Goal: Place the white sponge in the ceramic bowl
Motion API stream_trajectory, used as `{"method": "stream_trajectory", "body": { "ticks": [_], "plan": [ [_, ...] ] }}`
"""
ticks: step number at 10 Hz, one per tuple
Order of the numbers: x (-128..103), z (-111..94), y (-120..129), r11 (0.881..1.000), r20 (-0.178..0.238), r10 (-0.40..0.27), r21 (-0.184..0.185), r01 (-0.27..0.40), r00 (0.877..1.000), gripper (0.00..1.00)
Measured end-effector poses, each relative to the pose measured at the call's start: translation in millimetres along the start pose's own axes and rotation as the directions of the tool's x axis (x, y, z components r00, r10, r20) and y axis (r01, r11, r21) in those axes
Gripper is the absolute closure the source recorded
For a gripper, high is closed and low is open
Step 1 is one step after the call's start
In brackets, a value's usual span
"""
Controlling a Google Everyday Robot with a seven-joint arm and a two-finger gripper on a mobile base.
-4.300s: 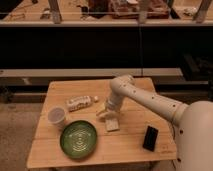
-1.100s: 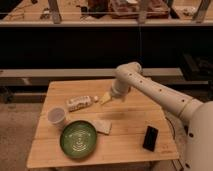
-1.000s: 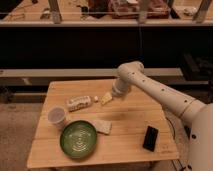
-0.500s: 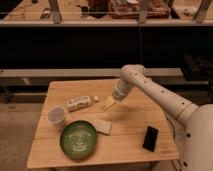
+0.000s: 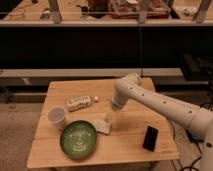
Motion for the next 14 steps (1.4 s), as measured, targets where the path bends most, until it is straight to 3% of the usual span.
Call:
{"method": "stream_trajectory", "body": {
  "ticks": [4,6,9,11,14],
  "plan": [
    [-4,11,-15,0.998,-0.022,-0.063,0.015,0.063,0.998,0.2],
    [6,20,-28,0.993,-0.023,-0.1,0.054,0.101,0.995,0.2],
    [15,25,-47,0.985,0.0,-0.151,0.087,0.151,0.989,0.2],
    [10,30,-55,0.979,0.02,-0.179,0.1,0.176,0.984,0.2],
    [-2,58,-61,0.983,0.046,-0.154,0.11,0.148,0.987,0.2]
  ]
}}
